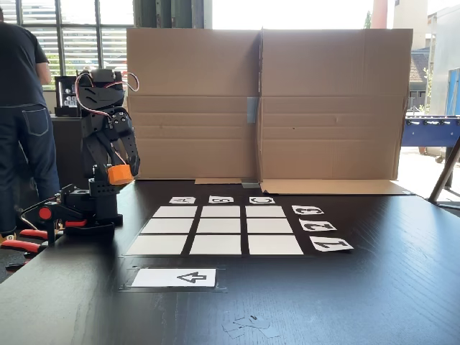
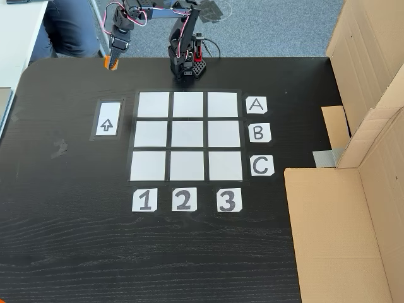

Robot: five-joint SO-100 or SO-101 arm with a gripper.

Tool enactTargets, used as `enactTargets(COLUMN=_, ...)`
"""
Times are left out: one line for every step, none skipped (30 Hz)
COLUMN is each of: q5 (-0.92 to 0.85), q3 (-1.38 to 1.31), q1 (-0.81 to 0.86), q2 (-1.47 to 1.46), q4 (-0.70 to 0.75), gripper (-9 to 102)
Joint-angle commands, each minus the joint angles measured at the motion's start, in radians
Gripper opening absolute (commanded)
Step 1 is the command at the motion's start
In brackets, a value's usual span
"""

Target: Pick up the round, orange token and place it in the grid on square A1.

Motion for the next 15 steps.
enactTargets(q5=0.000, q3=0.109, q1=-0.035, q2=0.120, q4=0.005, gripper=2)
enactTargets(q5=0.000, q3=0.155, q1=-0.048, q2=0.149, q4=0.005, gripper=2)
enactTargets(q5=0.000, q3=0.199, q1=-0.063, q2=0.173, q4=0.005, gripper=2)
enactTargets(q5=0.000, q3=0.244, q1=-0.077, q2=0.198, q4=0.005, gripper=2)
enactTargets(q5=0.000, q3=0.287, q1=-0.092, q2=0.219, q4=0.005, gripper=2)
enactTargets(q5=0.000, q3=0.325, q1=-0.104, q2=0.238, q4=0.005, gripper=2)
enactTargets(q5=0.000, q3=0.364, q1=-0.117, q2=0.255, q4=0.003, gripper=2)
enactTargets(q5=0.000, q3=0.402, q1=-0.126, q2=0.273, q4=-0.002, gripper=2)
enactTargets(q5=0.000, q3=0.440, q1=-0.135, q2=0.290, q4=-0.008, gripper=2)
enactTargets(q5=0.000, q3=0.472, q1=-0.143, q2=0.305, q4=-0.009, gripper=2)
enactTargets(q5=0.000, q3=0.505, q1=-0.150, q2=0.321, q4=-0.011, gripper=2)
enactTargets(q5=0.000, q3=0.532, q1=-0.156, q2=0.333, q4=-0.014, gripper=2)
enactTargets(q5=0.000, q3=0.560, q1=-0.164, q2=0.345, q4=-0.018, gripper=2)
enactTargets(q5=0.000, q3=0.586, q1=-0.172, q2=0.354, q4=-0.023, gripper=2)
enactTargets(q5=0.000, q3=0.611, q1=-0.179, q2=0.362, q4=-0.026, gripper=2)
